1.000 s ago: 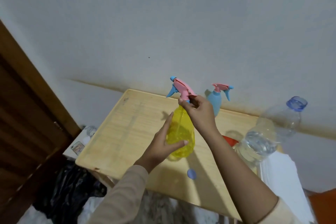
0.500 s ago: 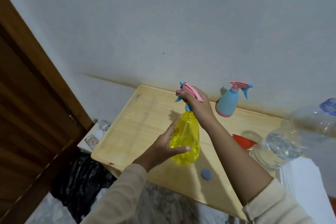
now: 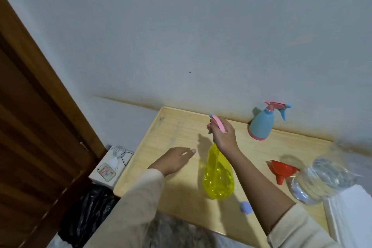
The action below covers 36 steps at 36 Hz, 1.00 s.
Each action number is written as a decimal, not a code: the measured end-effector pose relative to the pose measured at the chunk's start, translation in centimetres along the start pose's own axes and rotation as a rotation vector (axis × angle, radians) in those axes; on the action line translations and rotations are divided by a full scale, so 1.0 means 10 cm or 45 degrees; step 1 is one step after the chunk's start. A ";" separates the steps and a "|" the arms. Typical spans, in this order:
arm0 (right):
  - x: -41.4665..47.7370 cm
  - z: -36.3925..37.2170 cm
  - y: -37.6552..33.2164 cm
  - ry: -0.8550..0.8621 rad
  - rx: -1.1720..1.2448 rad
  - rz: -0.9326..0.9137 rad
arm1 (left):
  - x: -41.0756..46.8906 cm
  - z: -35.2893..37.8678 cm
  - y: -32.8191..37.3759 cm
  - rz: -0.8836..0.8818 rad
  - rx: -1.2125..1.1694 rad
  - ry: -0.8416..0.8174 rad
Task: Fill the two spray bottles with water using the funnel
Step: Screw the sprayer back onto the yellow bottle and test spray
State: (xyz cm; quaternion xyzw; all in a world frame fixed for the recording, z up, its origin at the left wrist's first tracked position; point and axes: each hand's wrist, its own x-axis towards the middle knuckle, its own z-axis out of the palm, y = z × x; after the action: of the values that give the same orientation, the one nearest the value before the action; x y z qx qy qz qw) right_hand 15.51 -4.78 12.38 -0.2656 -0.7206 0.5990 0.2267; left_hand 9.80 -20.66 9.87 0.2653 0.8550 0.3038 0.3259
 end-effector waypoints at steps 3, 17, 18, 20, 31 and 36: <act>-0.03 0.02 0.11 -0.004 -0.061 0.051 | 0.11 -0.07 -0.11 -0.163 0.294 -0.091; -0.24 0.14 0.53 -0.051 -0.211 0.223 | 0.30 0.18 -0.28 -0.474 0.585 -0.172; -0.24 0.15 0.55 -0.054 -0.212 0.235 | 0.29 0.19 -0.28 -0.477 0.586 -0.174; -0.26 0.17 0.59 -0.059 -0.223 0.252 | 0.28 0.21 -0.30 -0.490 0.588 -0.177; -0.31 0.26 0.68 -0.105 -0.239 0.254 | 0.26 0.26 -0.41 -0.556 0.517 -0.085; -0.32 0.29 0.69 -0.122 -0.248 0.259 | 0.26 0.28 -0.45 -0.547 0.497 -0.038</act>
State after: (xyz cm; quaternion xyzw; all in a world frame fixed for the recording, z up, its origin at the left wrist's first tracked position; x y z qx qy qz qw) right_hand 16.88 -8.06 5.01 -0.3291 -0.7546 0.5582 0.1035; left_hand 9.01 -21.03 4.07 0.1402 0.9290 0.0536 0.3383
